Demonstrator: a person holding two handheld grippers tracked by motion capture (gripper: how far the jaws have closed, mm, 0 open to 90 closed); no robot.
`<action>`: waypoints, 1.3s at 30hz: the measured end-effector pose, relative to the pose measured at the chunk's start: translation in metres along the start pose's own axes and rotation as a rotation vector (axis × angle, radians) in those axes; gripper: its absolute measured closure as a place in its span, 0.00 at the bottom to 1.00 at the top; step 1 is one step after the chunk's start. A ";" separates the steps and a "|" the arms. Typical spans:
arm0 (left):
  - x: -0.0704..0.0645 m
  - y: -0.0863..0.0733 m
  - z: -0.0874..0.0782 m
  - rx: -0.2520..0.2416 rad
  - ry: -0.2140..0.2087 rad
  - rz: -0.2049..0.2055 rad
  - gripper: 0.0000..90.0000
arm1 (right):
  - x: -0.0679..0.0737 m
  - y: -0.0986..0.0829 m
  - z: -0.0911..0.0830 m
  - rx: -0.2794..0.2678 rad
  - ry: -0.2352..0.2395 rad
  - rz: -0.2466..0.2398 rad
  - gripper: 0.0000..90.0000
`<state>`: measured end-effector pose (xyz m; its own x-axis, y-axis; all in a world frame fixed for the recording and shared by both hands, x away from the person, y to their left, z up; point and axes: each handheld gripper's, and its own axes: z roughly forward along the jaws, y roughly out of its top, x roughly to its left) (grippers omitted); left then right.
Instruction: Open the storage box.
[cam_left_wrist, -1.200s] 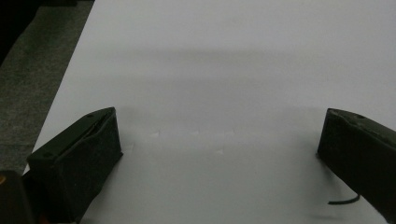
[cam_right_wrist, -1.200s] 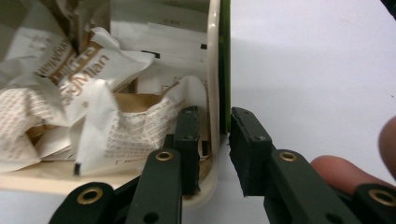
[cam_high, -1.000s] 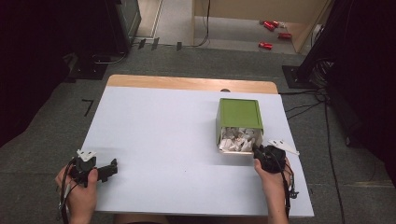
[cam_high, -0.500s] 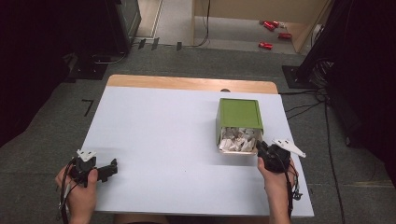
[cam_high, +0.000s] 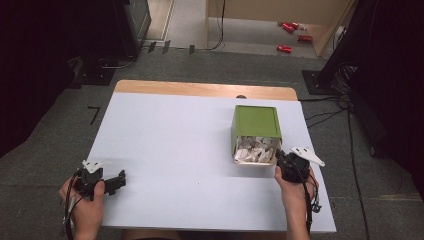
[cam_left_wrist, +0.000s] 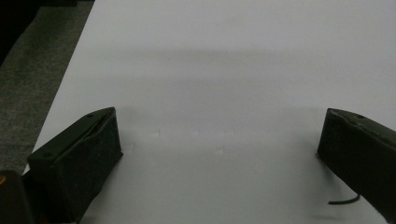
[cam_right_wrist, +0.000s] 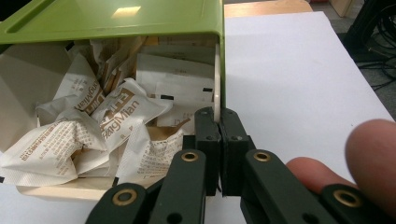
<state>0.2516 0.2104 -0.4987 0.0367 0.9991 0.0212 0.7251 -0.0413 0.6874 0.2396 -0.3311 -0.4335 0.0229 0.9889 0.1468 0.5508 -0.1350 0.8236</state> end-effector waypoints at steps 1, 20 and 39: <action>0.000 0.000 0.000 0.000 0.000 0.000 0.00 | 0.000 0.000 0.000 0.000 0.003 0.001 1.00; 0.000 0.000 0.000 0.000 0.000 0.000 0.00 | -0.003 -0.006 -0.010 0.008 0.028 0.003 1.00; 0.000 0.000 0.000 0.000 0.000 0.000 0.00 | -0.002 -0.017 -0.027 0.011 0.032 0.008 1.00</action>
<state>0.2516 0.2104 -0.4987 0.0367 0.9991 0.0210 0.7251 -0.0411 0.6875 0.2082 -0.3327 -0.4331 0.0006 0.9853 0.1707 0.5600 -0.1418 0.8163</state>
